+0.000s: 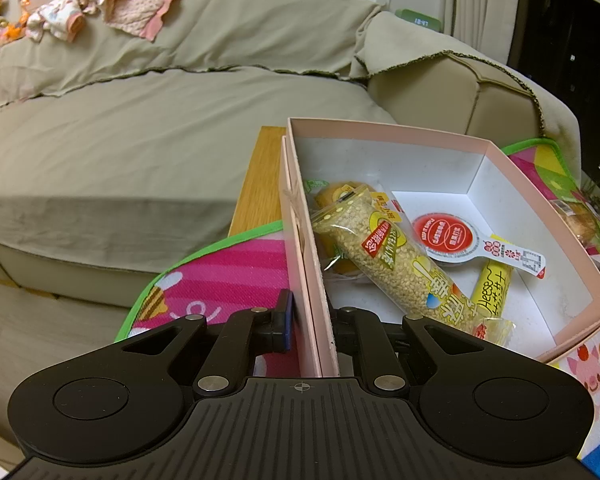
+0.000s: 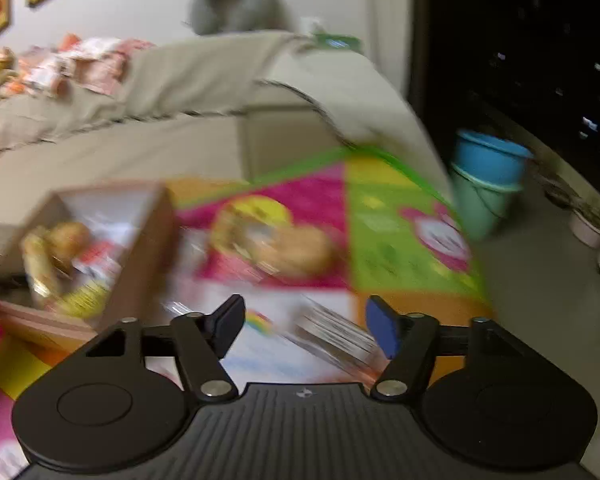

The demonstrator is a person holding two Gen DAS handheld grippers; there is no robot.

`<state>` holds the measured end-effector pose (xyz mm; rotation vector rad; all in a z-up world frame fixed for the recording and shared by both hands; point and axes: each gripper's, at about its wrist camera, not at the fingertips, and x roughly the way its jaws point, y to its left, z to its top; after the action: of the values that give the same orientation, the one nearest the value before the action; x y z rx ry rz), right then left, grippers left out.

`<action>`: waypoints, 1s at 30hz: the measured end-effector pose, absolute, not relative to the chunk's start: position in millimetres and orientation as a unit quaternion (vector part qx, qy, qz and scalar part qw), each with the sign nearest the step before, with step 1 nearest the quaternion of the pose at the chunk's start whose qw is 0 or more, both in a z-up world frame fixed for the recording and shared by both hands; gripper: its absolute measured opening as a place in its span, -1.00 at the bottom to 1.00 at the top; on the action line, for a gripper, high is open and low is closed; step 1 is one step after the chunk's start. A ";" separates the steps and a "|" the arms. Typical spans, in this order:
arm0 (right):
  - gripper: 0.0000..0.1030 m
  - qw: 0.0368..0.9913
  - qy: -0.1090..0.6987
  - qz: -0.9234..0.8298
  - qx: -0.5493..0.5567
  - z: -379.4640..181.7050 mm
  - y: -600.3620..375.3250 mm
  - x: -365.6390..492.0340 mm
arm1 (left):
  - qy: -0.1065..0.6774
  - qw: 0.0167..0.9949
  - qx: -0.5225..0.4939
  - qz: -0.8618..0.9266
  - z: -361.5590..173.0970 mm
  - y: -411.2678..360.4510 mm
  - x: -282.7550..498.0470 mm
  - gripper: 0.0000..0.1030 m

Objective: Organize objects
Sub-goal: 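Move the right gripper over the red nut pouch to grasp it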

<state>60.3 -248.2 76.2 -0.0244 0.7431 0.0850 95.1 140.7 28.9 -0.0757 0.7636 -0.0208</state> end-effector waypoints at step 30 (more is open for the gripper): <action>0.81 0.908 0.369 0.180 -0.086 39.9 -181.7 24.1 | 0.375 0.927 -0.034 -0.010 28.8 140.7 93.6 -0.74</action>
<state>24.1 -181.7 39.9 -0.1780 0.7622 0.3720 93.6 140.7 28.8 -0.0695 0.7682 -0.0199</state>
